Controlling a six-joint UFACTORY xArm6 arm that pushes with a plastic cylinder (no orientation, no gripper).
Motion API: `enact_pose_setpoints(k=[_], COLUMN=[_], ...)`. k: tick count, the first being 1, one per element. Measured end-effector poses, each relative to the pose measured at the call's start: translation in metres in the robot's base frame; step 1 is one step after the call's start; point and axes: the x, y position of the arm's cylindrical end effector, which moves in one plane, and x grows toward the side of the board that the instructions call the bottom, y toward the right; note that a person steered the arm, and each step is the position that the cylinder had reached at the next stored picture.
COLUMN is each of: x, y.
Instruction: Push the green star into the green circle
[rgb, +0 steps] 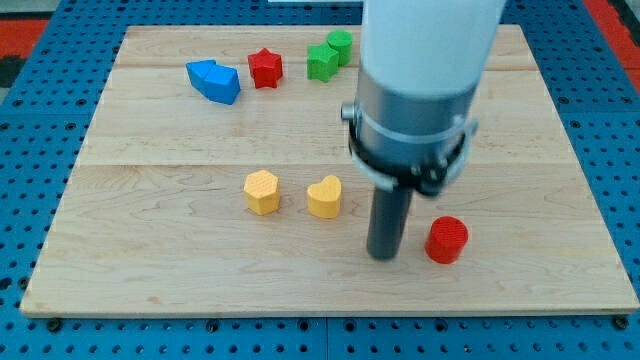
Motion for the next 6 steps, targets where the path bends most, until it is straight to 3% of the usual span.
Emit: enact_pose_setpoints(k=[1, 2, 3, 4, 5, 6], x=[0.032, -0.022, -0.076, -0.171, -0.233, -0.239], y=[0.073, 0.102, 0.095, 0.025, -0.057, -0.107])
